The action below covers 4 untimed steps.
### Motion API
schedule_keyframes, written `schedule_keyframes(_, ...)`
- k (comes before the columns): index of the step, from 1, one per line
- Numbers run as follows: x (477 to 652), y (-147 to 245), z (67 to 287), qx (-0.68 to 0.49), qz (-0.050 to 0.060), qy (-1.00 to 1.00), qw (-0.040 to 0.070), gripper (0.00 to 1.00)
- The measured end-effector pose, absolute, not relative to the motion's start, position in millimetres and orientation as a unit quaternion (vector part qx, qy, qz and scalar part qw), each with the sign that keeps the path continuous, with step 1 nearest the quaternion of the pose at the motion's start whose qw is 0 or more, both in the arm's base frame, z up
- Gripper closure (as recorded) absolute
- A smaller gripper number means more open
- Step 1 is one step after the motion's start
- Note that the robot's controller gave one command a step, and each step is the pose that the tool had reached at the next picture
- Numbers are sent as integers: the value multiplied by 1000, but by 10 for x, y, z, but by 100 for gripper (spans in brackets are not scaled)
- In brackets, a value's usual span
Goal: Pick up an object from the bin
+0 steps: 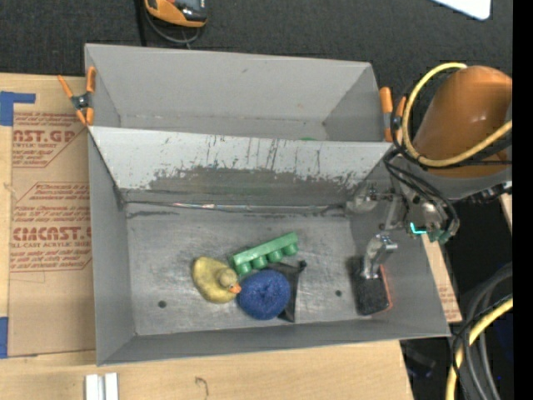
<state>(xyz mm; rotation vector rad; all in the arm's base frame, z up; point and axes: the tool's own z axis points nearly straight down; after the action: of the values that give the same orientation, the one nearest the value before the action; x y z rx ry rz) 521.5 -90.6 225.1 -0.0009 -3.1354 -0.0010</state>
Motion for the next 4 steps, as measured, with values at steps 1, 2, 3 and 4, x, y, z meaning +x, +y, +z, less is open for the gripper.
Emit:
schedule_keyframes(1,5232,-902,2292,0,0,-1000,-1,0)
schedule_keyframes(2,5343,-592,1725,3,1,-1000,-4,0)
schedule_keyframes(3,5308,-232,1159,-22,-1,-1000,4,0)
schedule_keyframes(4,5566,63,1362,49,0,-999,-1,0)
